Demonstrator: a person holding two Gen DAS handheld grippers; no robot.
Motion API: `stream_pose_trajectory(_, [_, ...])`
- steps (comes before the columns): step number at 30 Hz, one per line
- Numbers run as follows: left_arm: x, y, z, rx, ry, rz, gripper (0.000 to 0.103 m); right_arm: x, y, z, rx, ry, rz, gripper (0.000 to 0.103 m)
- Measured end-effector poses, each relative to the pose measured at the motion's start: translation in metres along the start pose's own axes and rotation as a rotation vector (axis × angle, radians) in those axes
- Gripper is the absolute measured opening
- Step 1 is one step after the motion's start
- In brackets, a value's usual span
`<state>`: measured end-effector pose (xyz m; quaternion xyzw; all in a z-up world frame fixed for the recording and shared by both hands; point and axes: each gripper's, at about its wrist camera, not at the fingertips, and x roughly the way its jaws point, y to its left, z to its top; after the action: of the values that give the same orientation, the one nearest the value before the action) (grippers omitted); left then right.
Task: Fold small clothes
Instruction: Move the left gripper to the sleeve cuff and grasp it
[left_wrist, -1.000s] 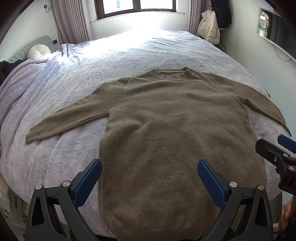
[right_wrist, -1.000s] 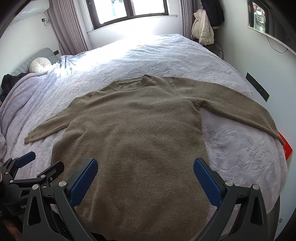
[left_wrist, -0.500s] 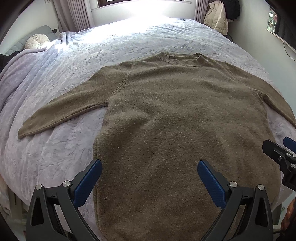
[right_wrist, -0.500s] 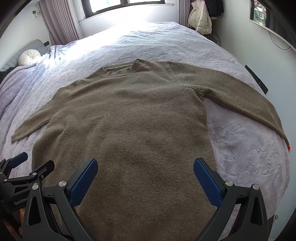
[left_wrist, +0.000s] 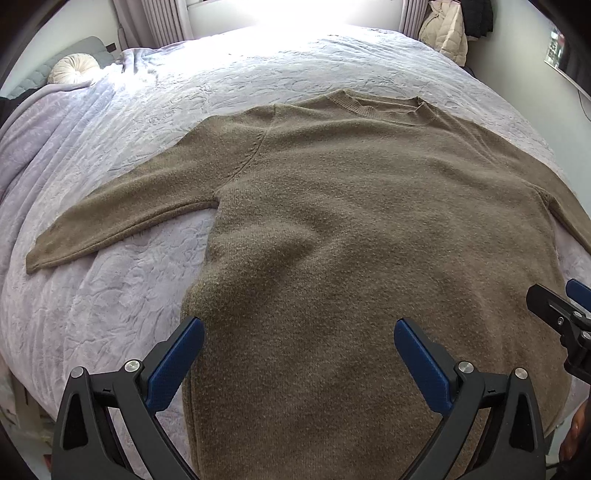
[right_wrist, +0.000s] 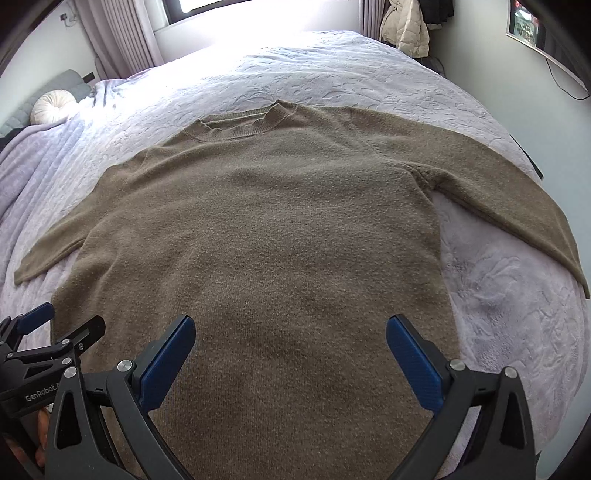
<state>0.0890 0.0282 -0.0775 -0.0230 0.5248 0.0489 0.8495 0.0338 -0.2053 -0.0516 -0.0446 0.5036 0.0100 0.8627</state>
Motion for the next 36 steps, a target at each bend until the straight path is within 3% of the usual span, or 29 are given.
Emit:
stream_pose_trajectory(3, [0.004, 0.011, 0.006, -0.027, -0.008, -0.021, 0.103, 0.004, 0.003, 0.003, -0.005, 0.005, 0.004, 0.103])
stream_pose_trajectory(11, [0.017, 0.079, 0.026, -0.171, -0.029, 0.048, 0.103, 0.016, 0.035, 0.015, -0.063, 0.014, 0.018, 0.103])
stream_pose_trajectory(21, [0.034, 0.159, 0.035, -0.299, -0.026, 0.059, 0.103, 0.022, 0.102, 0.043, -0.157, -0.023, 0.084, 0.103])
stream_pose_trajectory(24, [0.033, 0.189, 0.040, -0.352, -0.058, 0.069, 0.103, 0.024, 0.126, 0.049, -0.185, -0.029, 0.121, 0.103])
stream_pose_trajectory(30, [0.036, 0.284, 0.037, -0.585, -0.200, -0.068, 0.103, 0.033, 0.162, 0.035, -0.230, 0.003, 0.218, 0.103])
stream_pose_trajectory(33, [0.055, 0.329, 0.019, -0.711, -0.175, -0.111, 0.103, 0.034, 0.165, 0.028, -0.240, 0.015, 0.248, 0.103])
stream_pose_trajectory(36, [0.077, 0.357, -0.004, -0.827, -0.154, -0.216, 0.103, 0.037, 0.163, 0.026, -0.226, 0.023, 0.258, 0.103])
